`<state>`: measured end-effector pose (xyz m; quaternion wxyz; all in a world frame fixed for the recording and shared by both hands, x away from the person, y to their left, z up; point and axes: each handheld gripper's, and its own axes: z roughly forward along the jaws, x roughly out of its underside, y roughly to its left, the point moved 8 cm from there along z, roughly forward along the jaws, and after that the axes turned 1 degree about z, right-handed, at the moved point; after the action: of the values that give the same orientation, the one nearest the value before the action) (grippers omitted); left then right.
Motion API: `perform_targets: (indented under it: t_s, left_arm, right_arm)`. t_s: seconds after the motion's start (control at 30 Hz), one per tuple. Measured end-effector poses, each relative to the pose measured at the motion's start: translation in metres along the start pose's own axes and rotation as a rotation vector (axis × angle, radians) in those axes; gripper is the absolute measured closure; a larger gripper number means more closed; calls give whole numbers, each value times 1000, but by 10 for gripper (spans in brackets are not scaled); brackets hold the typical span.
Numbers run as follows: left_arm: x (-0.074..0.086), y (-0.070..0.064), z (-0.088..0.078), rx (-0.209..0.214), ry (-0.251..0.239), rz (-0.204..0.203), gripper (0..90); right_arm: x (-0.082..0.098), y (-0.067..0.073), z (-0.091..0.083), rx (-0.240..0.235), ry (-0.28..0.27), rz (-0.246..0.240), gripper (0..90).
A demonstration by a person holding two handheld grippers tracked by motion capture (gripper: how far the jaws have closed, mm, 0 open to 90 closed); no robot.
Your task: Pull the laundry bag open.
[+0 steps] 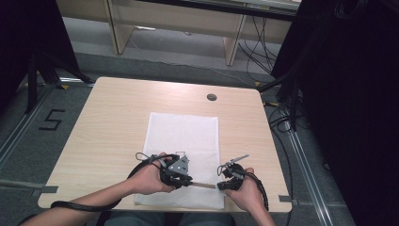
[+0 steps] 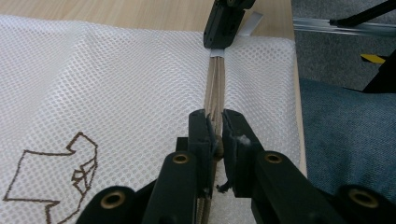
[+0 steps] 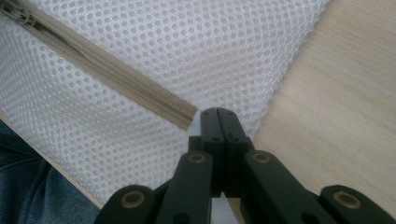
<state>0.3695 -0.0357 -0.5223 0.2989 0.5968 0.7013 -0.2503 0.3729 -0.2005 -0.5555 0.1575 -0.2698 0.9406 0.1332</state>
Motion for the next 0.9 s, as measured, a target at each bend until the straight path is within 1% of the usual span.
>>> perform_targets:
  t_s: [0.03,0.07,0.1,0.13,0.17,0.2,0.27,0.33,0.4,0.43,0.47,0.5,0.53,0.57,0.6,0.73,0.77,0.8,0.87,0.9]
  left_arm:
    - [0,0,0,1,2,2,822]
    - [0,1,0,-4,4,21,822]
    - [0,1,0,-3,2,16,823]
    - [0,0,0,1,2,8,822]
    - [0,0,0,0,1,1,822]
    - [0,1,0,-2,3,20,823]
    - [0,1,0,-1,3,17,823]
    - [1,1,0,-4,11,22,822]
    - [2,1,-2,-3,10,7,822]
    - [2,1,-2,-1,3,11,823]
    - [2,1,-2,-1,0,6,822]
    - [2,1,-2,-4,5,14,823]
    - [2,0,-1,-5,1,-2,823]
    - [2,0,-2,-5,1,2,823]
    - [2,1,-2,-4,5,18,822]
    - [4,2,-3,-10,19,16,823]
    - [4,2,-4,-7,18,17,823]
    - [3,1,-3,-3,6,0,823]
    - [4,1,-4,-6,13,8,823]
    - [4,1,-4,1,7,0,823]
  right_arm:
    - [0,0,0,-1,-1,-1,900]
    - [0,0,0,-1,0,-1,900]
    - [0,0,0,0,1,4,900]
    - [-1,-1,1,-5,-8,-25,900]
    - [0,0,0,0,-1,1,900]
    - [0,0,0,-1,-1,3,900]
    - [1,2,0,-10,2,23,900]
    - [0,0,0,-2,-2,3,900]
    - [0,0,0,0,-3,2,900]
    - [0,0,0,2,-3,1,900]
    - [0,0,0,-3,-4,-8,900]
    - [0,0,0,1,-1,0,900]
    - [0,0,0,1,0,1,900]
    - [0,0,0,1,0,1,900]
    - [0,0,0,0,-2,1,900]
    - [0,0,0,0,-3,-3,900]
    - [0,0,0,2,-1,2,900]
    - [0,0,0,1,-2,2,900]
    - [0,0,0,0,-4,1,900]
    - [0,0,0,0,-4,1,900]
